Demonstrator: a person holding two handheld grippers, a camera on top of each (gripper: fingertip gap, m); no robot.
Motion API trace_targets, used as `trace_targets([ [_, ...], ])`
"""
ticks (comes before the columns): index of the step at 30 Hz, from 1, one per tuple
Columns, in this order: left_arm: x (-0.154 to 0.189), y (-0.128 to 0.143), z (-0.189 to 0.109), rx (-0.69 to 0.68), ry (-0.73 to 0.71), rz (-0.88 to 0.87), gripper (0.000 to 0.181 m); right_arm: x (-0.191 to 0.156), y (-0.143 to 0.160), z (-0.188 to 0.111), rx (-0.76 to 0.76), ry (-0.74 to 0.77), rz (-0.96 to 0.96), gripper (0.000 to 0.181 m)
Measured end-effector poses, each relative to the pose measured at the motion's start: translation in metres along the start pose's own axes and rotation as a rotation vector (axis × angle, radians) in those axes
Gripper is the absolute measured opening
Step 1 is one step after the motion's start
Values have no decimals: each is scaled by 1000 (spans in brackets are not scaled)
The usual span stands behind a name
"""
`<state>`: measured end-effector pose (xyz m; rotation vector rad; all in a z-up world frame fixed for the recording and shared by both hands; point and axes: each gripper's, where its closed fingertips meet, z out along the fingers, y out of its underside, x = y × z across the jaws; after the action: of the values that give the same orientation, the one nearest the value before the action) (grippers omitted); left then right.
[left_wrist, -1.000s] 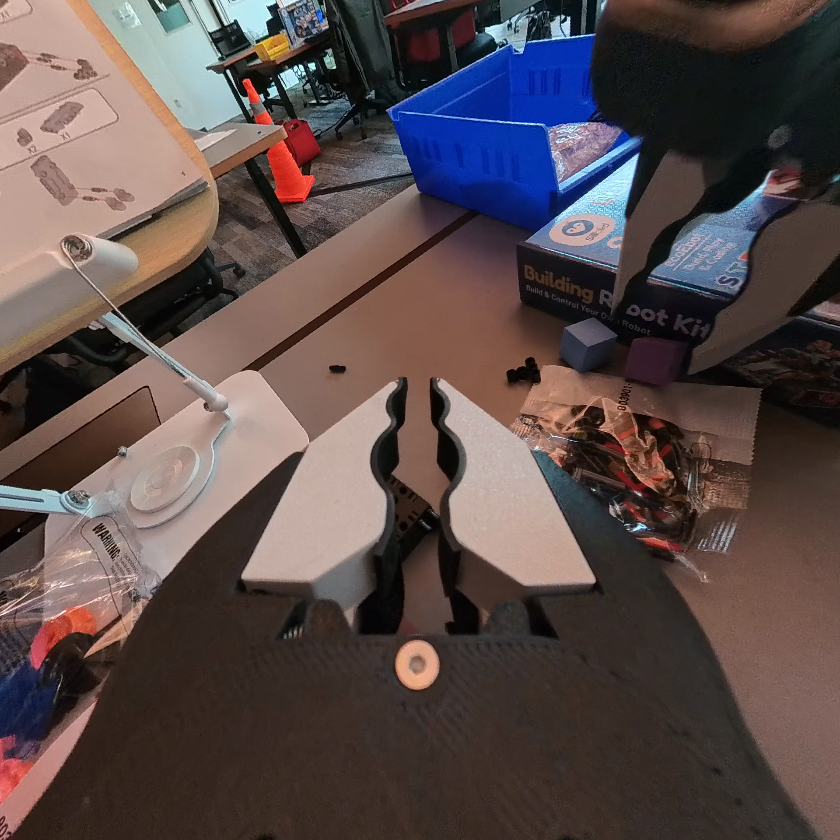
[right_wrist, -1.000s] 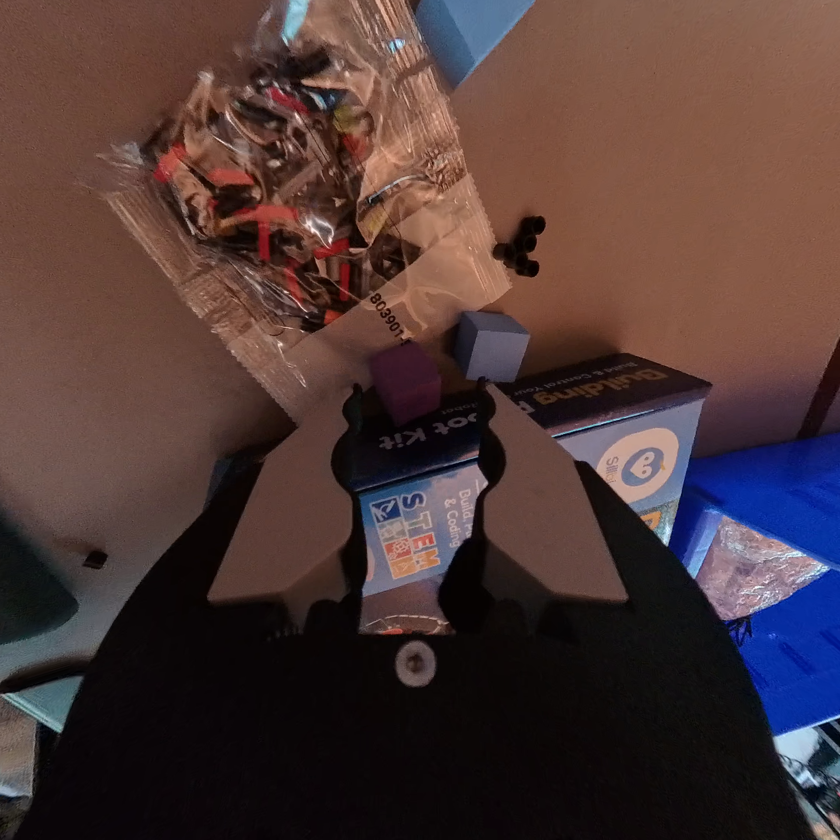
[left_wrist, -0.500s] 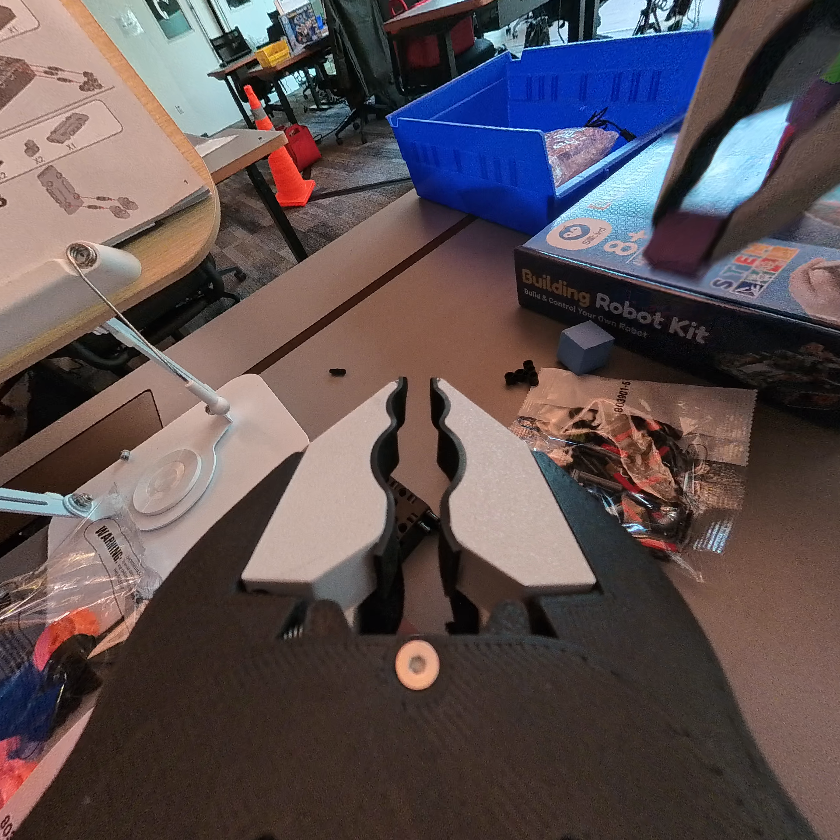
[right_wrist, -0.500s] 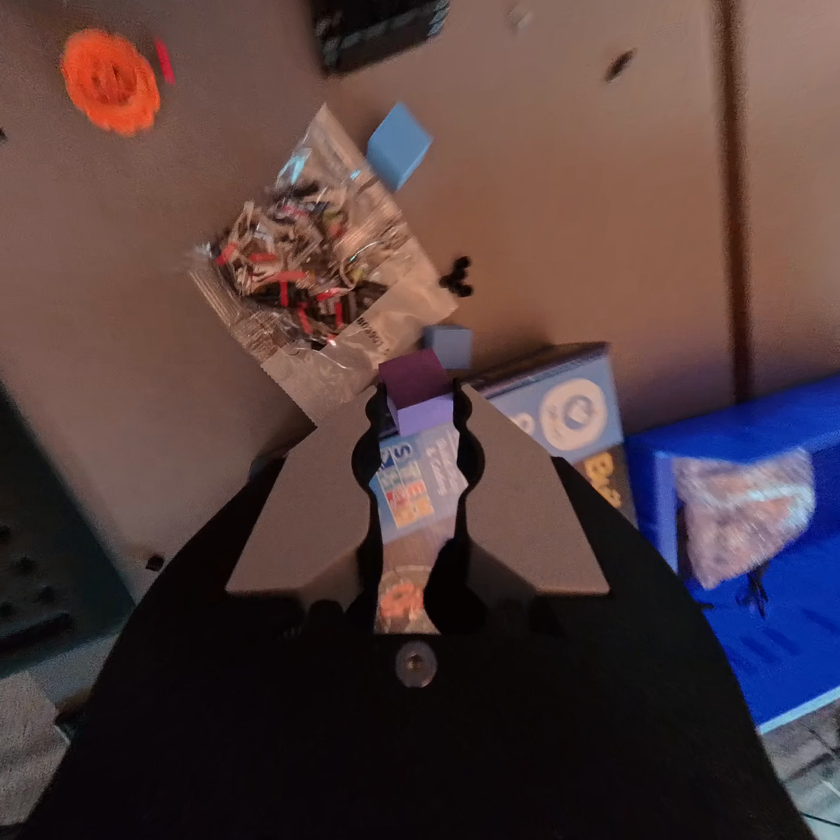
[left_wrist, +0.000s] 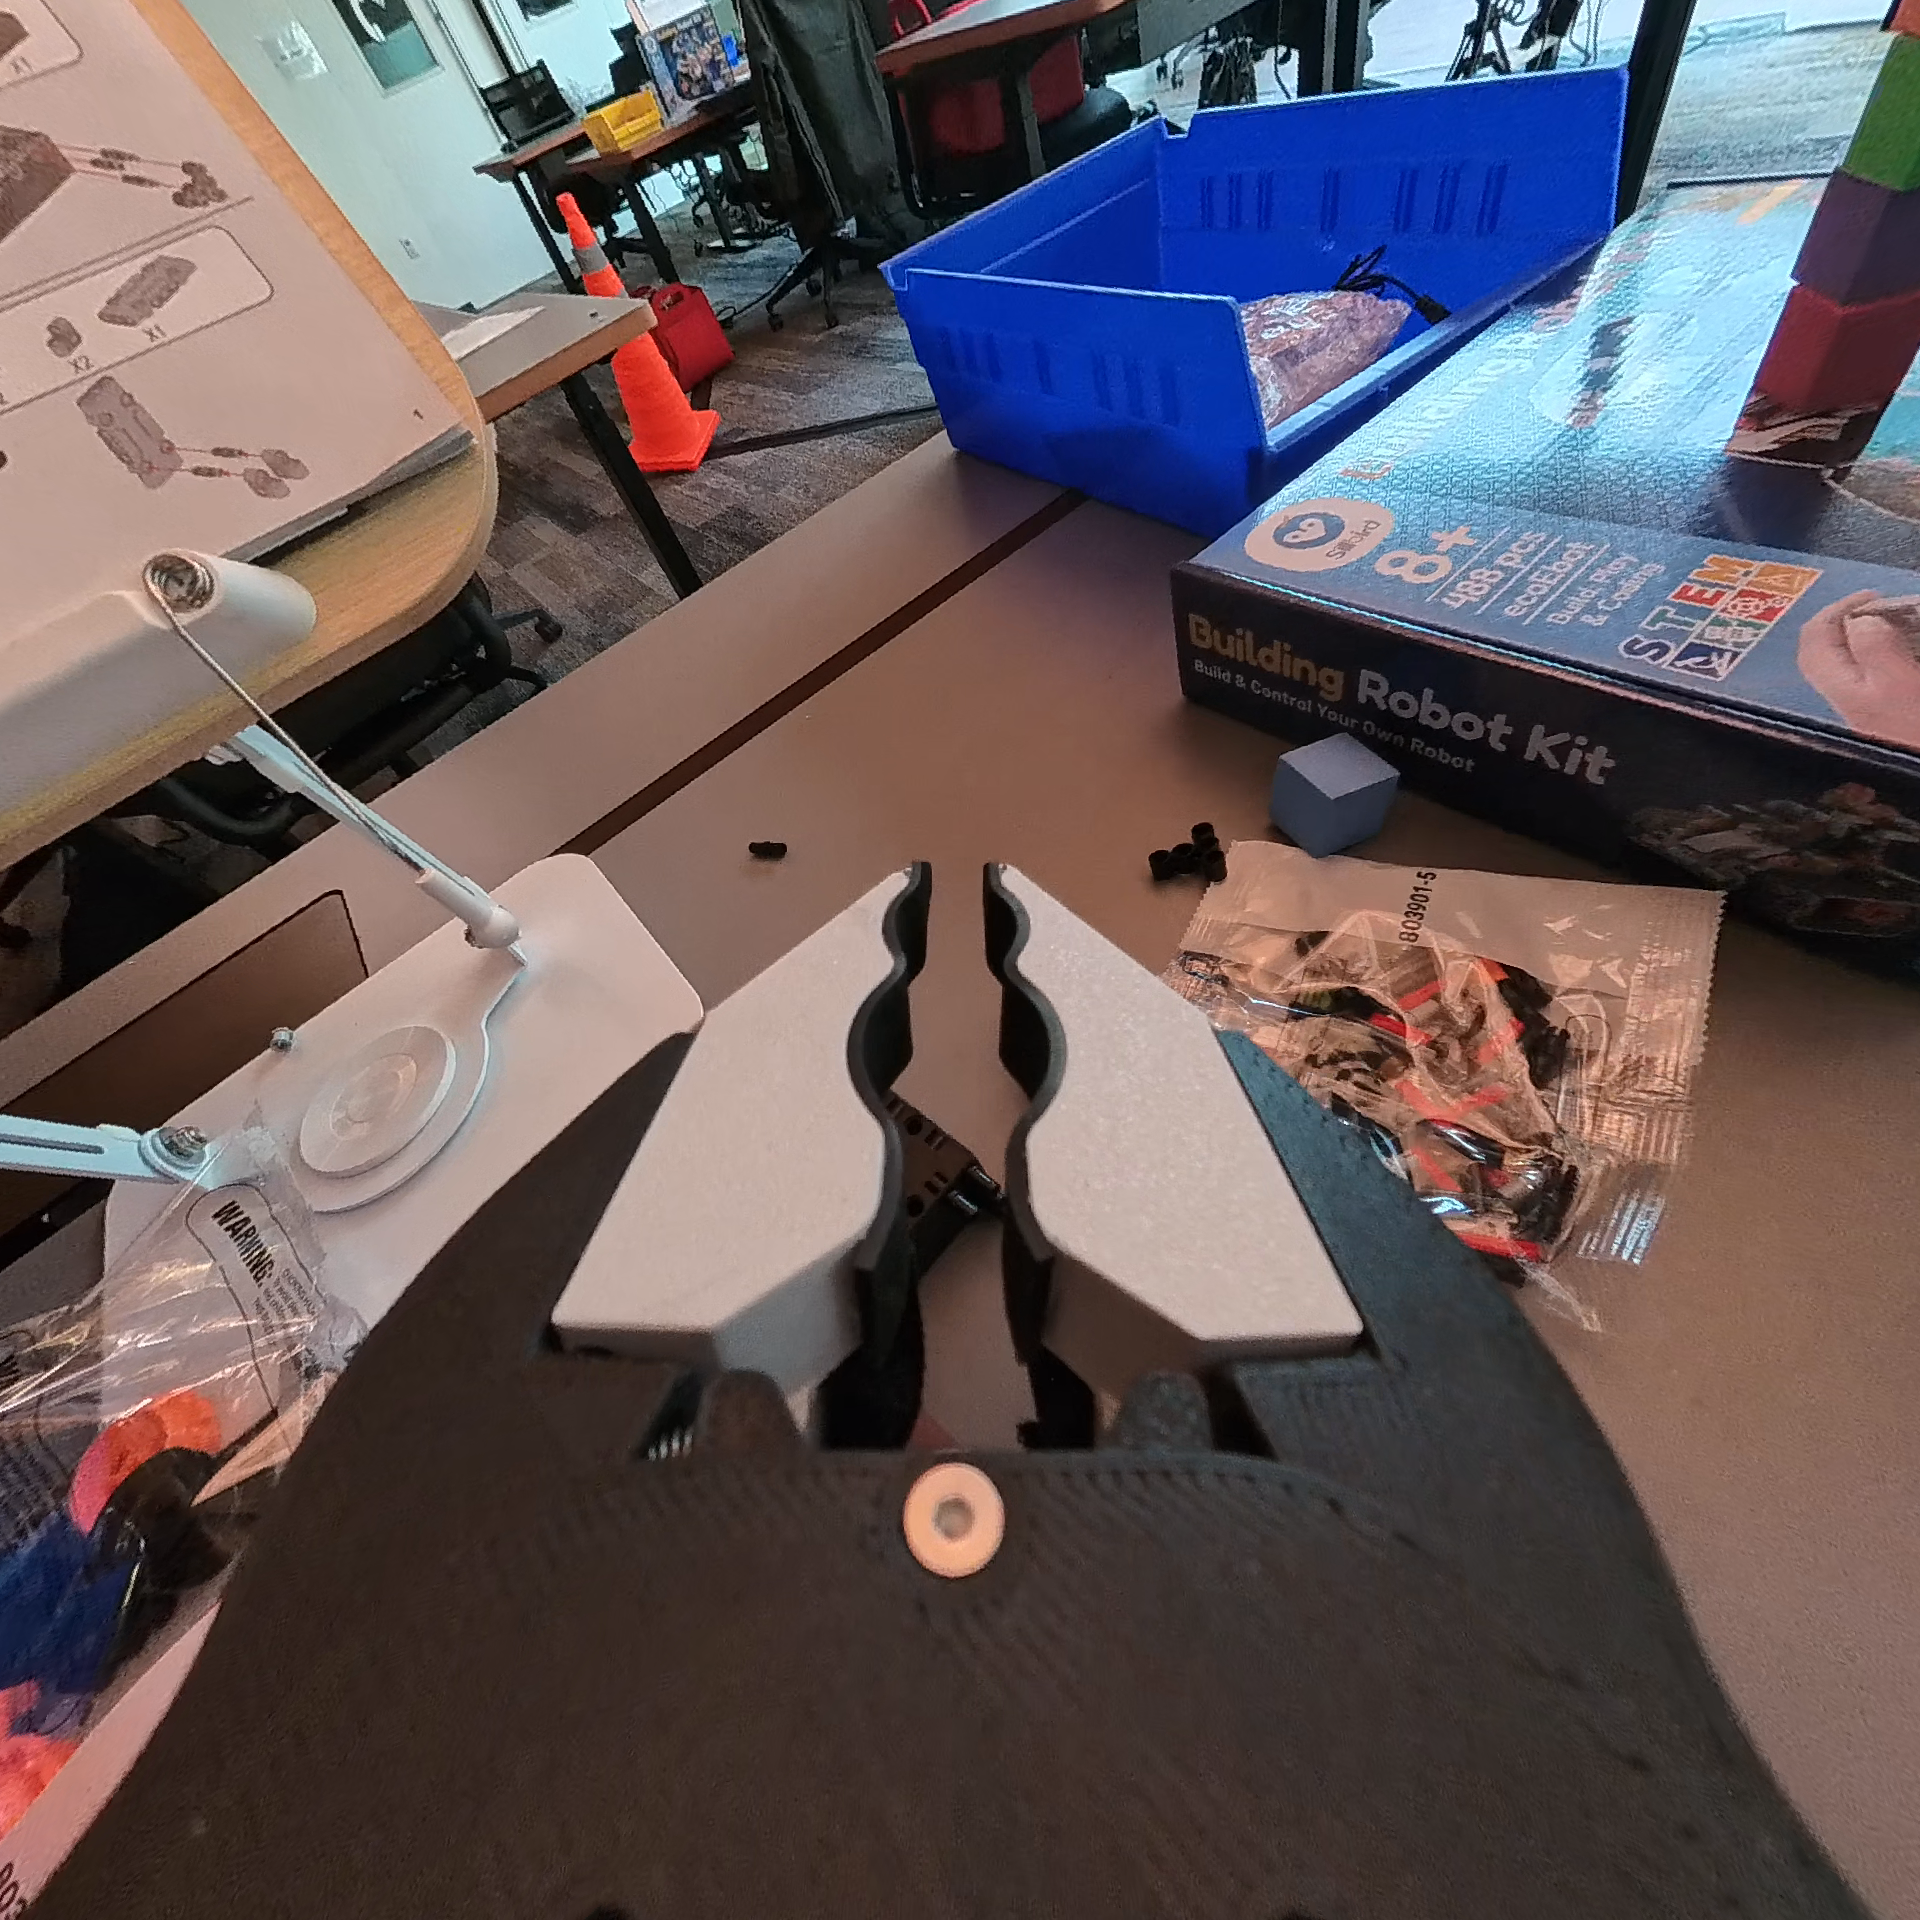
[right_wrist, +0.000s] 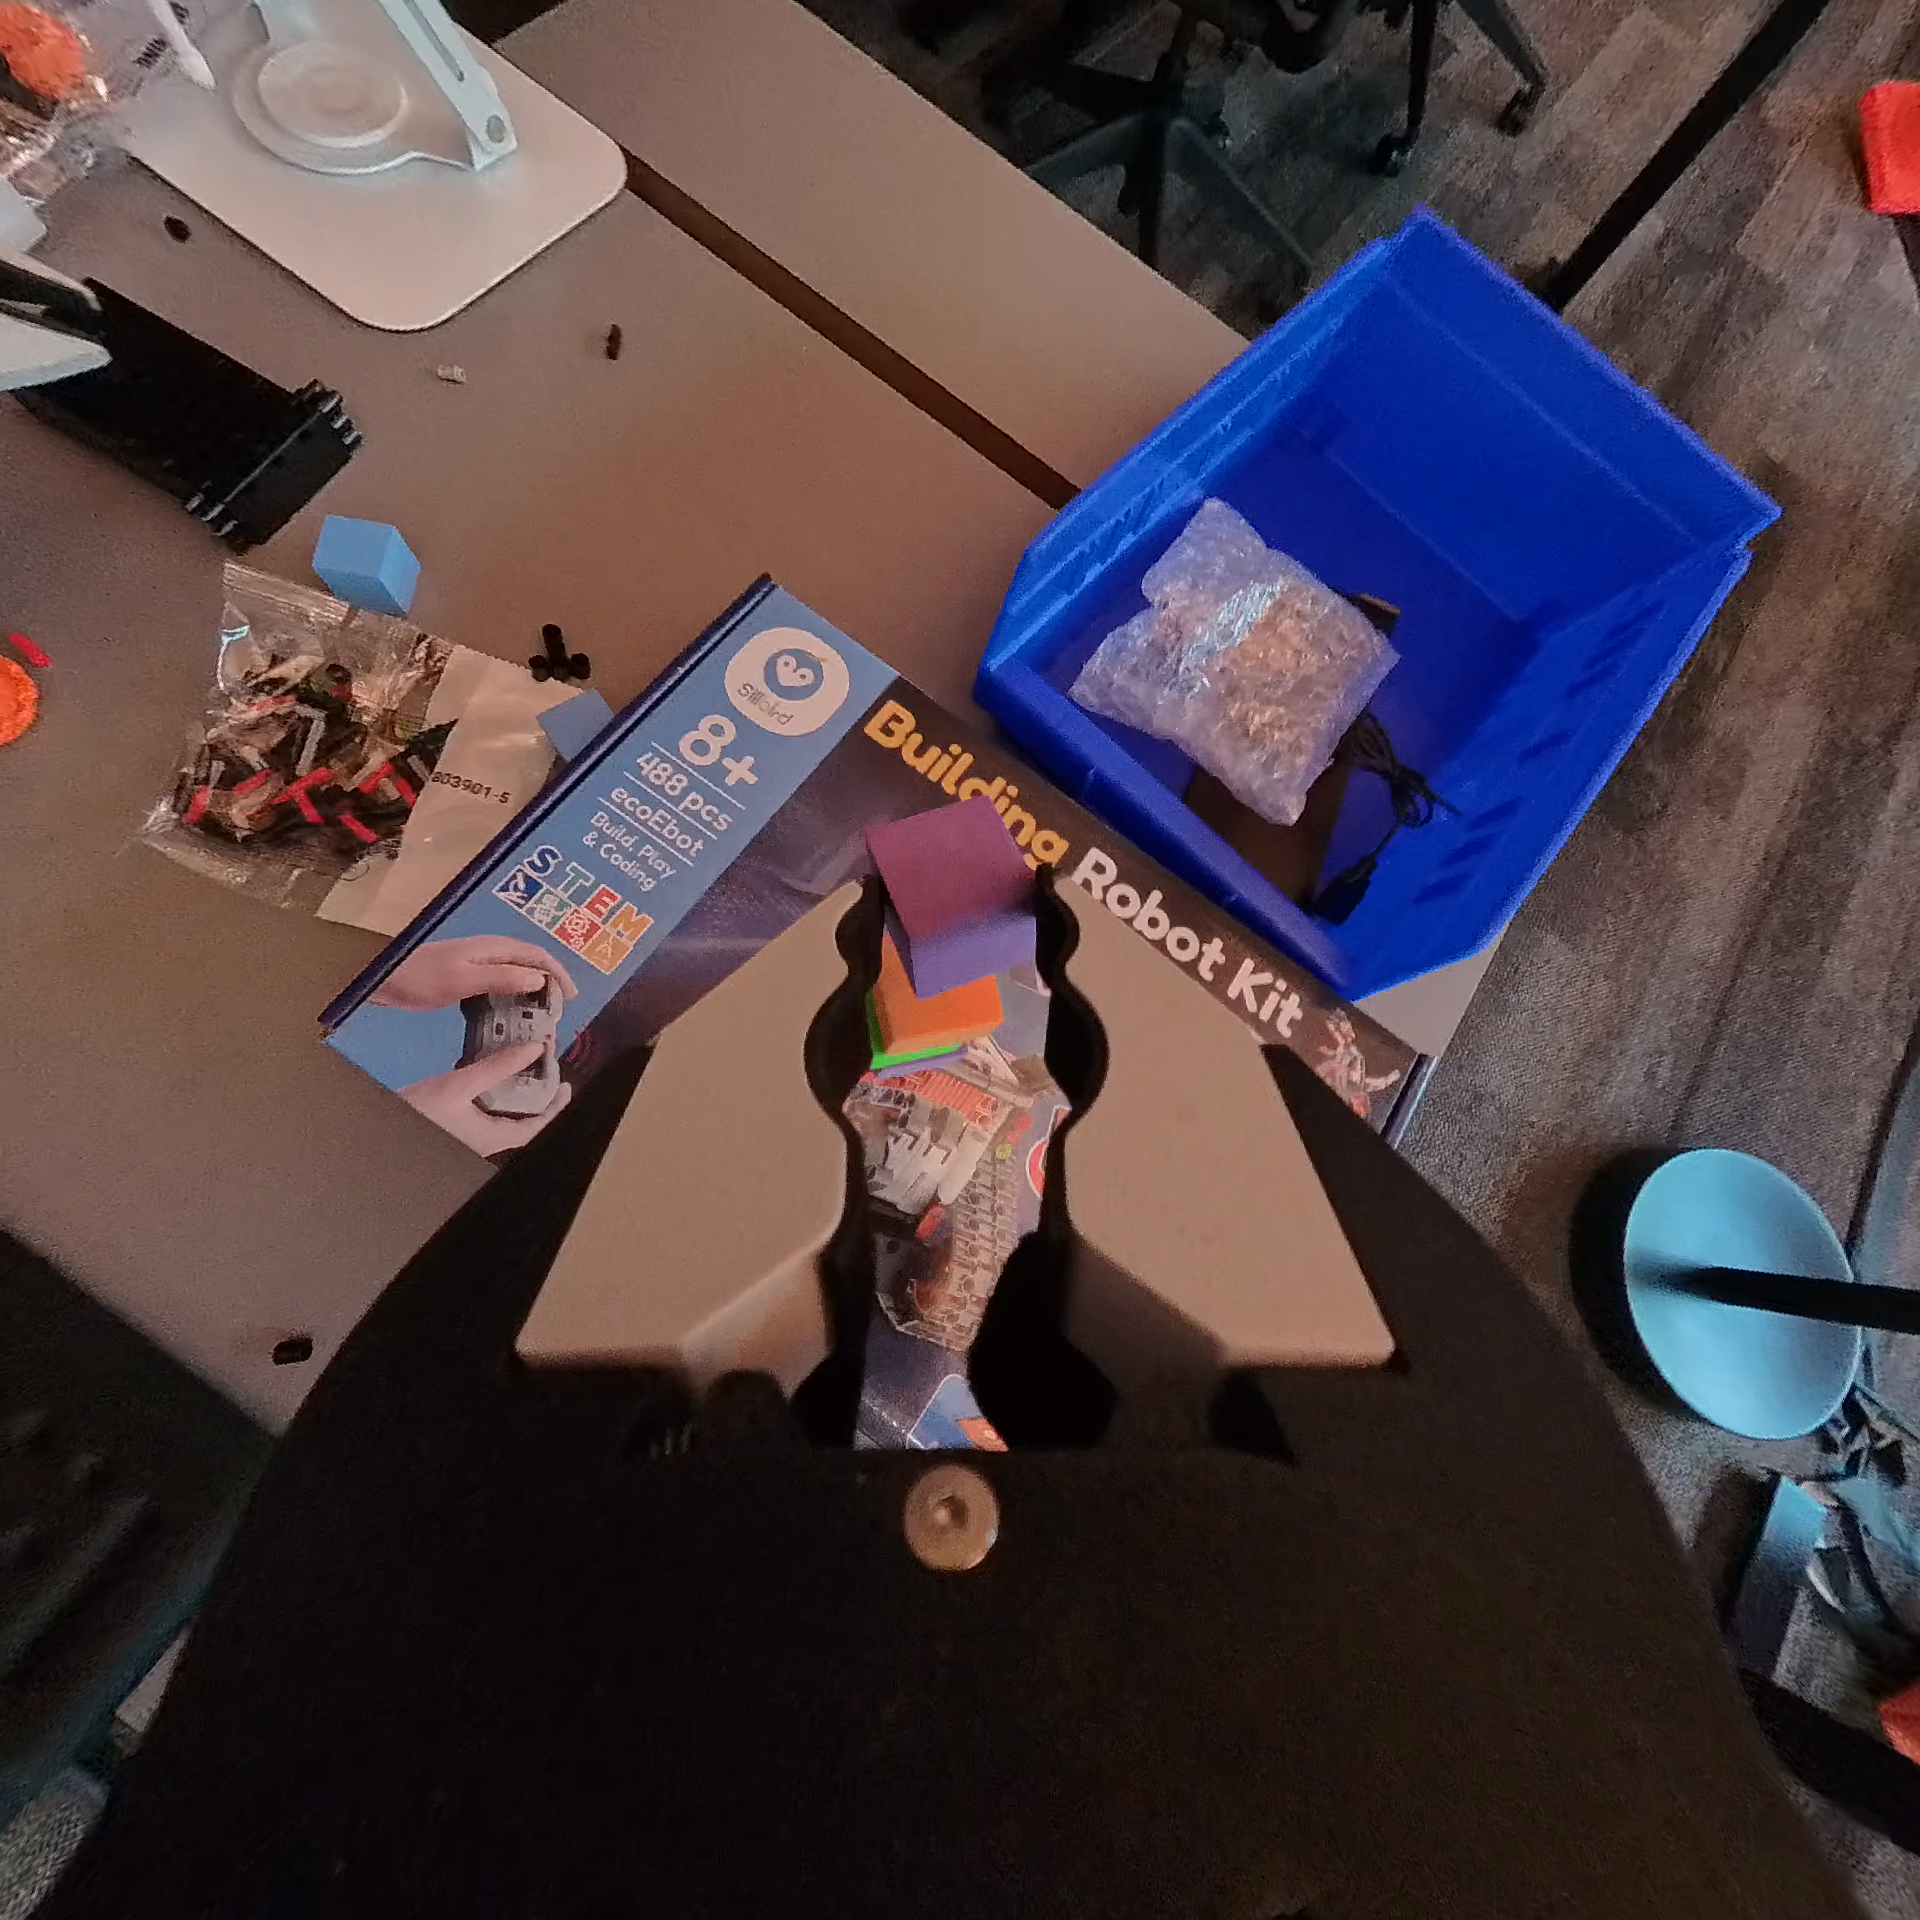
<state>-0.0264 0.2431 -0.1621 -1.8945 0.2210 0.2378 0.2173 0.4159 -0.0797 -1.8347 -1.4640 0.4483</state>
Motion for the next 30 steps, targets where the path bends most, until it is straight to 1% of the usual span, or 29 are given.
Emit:
trace_targets([
  [5, 0, 1, 1, -4, 3, 0, 9, 5, 13, 4, 11, -7, 44, 28],
  [16, 1, 2, 2, -7, 5, 2, 9, -2, 17, 7, 68, -57, 97, 29],
  [19, 2, 2, 2, -8, 7, 5, 9, 1, 22, 6, 57, -36, 98, 32],
  [21, 2, 2, 2, -7, 6, 5, 9, 1, 22, 2, 62, -29, 93, 41],
  [23, 1, 2, 2, -6, 3, 2, 9, 3, 14, -7, 83, 29, 67, 45],
  [24, 1, 1, 2, -6, 3, 0, 9, 1, 7, -12, 99, 65, 23, 45],
  [26, 0, 2, 3, -7, 1, 0, 9, -15, -14, -19, 144, 114, -112, 44],
  [28, 0, 3, 4, -12, 1, 0, 9, -55, -29, -8, 134, 23, -215, 44],
  [30, -1, 4, 5, -15, -2, 0, 9, -99, -34, 17, 67, -94, -313, 45],
])
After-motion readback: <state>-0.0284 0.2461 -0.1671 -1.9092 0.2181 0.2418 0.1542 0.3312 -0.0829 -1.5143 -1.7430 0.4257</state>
